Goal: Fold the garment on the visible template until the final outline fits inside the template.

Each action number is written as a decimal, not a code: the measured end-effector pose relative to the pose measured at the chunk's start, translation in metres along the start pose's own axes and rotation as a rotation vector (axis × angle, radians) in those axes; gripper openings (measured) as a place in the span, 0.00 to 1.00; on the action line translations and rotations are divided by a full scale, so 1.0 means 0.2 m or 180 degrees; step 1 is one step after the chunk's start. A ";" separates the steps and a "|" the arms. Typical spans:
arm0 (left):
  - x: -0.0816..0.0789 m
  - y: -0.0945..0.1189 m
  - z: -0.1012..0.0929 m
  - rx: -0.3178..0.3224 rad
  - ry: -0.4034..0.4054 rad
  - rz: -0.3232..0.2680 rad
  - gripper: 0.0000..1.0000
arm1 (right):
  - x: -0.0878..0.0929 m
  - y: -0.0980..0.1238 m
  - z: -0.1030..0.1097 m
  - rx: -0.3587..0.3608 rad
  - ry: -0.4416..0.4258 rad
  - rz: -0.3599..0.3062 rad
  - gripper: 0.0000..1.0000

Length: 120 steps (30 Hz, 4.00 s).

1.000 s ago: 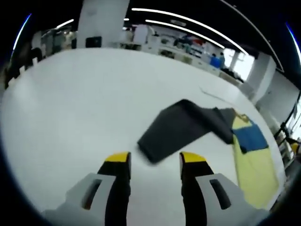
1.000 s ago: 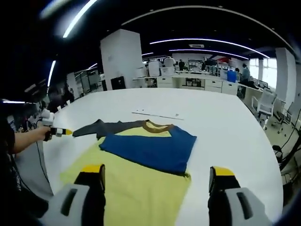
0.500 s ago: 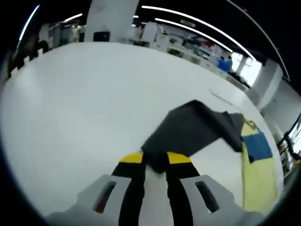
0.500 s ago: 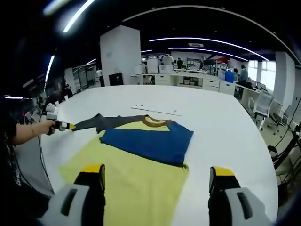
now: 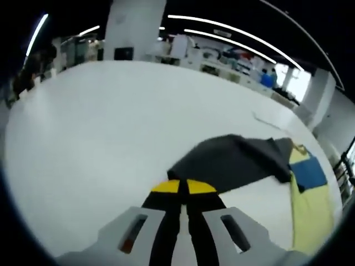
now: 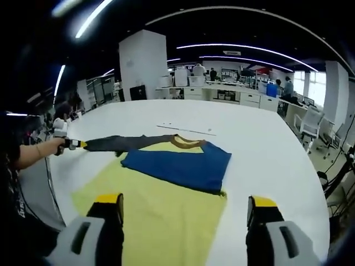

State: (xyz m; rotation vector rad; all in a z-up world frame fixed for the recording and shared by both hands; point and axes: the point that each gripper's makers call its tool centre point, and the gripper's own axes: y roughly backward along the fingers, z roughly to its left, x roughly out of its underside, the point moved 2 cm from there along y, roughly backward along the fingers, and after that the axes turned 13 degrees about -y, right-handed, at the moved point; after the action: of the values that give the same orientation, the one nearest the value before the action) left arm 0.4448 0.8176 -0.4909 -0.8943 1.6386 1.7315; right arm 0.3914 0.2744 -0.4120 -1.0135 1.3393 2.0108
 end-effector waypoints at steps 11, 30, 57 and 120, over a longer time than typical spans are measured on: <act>0.06 -0.03 0.16 -0.0144 -0.0015 0.0180 0.01 | 0.09 0.00 0.05 -0.0083 0.0147 0.0249 0.97; 0.06 -0.07 0.12 -0.0068 0.0169 0.0304 0.00 | 0.10 0.03 0.03 0.0037 0.0085 0.0224 0.96; 0.02 -0.07 0.14 -0.0142 -0.0156 0.0406 0.00 | 0.13 0.05 0.04 0.0035 0.0032 0.0260 0.97; -0.59 -0.01 -0.69 0.0939 -0.0643 -0.0489 0.00 | 0.17 0.08 0.07 -0.0106 0.0067 0.0236 0.99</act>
State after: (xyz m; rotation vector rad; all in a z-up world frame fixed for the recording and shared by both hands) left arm 0.5288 0.6845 -0.4002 -0.6635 1.5934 1.3831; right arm 0.3540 0.2819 -0.4274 -1.0164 1.3771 2.0888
